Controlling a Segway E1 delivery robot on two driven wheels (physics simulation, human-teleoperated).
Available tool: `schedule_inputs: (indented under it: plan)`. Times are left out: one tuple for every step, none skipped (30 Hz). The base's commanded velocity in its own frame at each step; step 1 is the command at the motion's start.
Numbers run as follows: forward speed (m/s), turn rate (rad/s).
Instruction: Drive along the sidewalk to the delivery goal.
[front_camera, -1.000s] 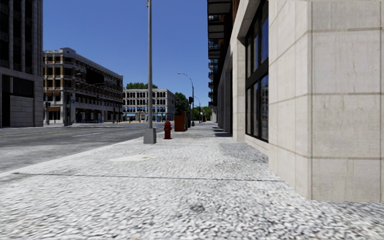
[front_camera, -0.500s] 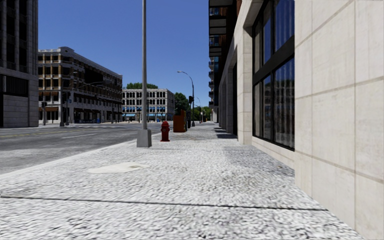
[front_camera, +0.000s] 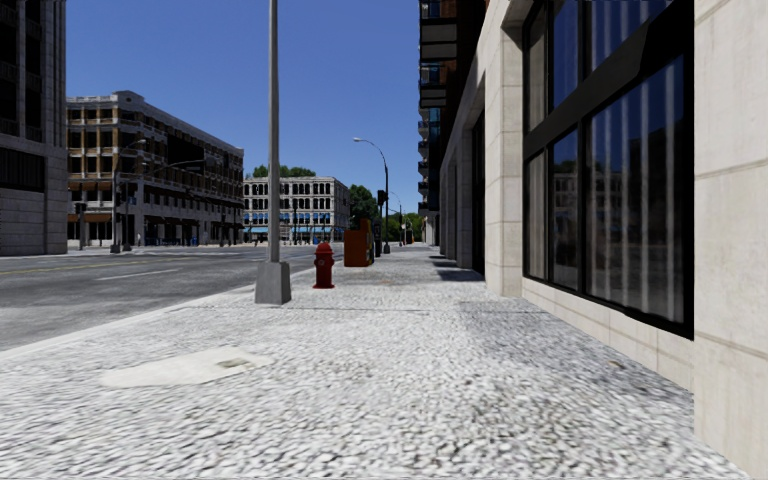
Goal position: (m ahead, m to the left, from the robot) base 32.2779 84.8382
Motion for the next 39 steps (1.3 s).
schedule_inputs:
  plan:
    - [1.62,0.0]
    - [1.63,0.0]
    - [1.63,0.0]
    - [1.64,0.0]
    - [1.64,0.0]
    - [1.64,0.0]
    - [1.64,-0.38]
    - [1.64,-0.87]
    - [1.64,-1.2]
    - [1.64,-1.2]
    - [1.64,-1.2]
    - [1.64,-1.2]
    - [1.64,-1.09]
    - [1.64,-0.2]
    - [1.64,-0.06]
    - [1.64,-0.02]
    - [1.64,-0.01]
    - [1.64,0.0]
    - [1.64,0.0]
    - [1.64,0.0]
    - [1.64,0.0]
    - [1.64,0.0]
    - [1.64,0.0]
    - [1.64,0.0]
    - [1.64,0.0]
    - [1.64,0.0]
    - [1.64,0.0]
    - [1.64,-0.16]
    - [1.64,-0.46]
    - [1.64,-0.72]
    - [1.64,-0.94]
    - [1.64,-0.94]
    - [1.64,-0.54]
    - [1.64,0.0]
    - [1.64,0.0]
    - [1.64,0.0]
    - [1.64,0.0]
    - [1.64,0.0]
    - [1.64,0.0]
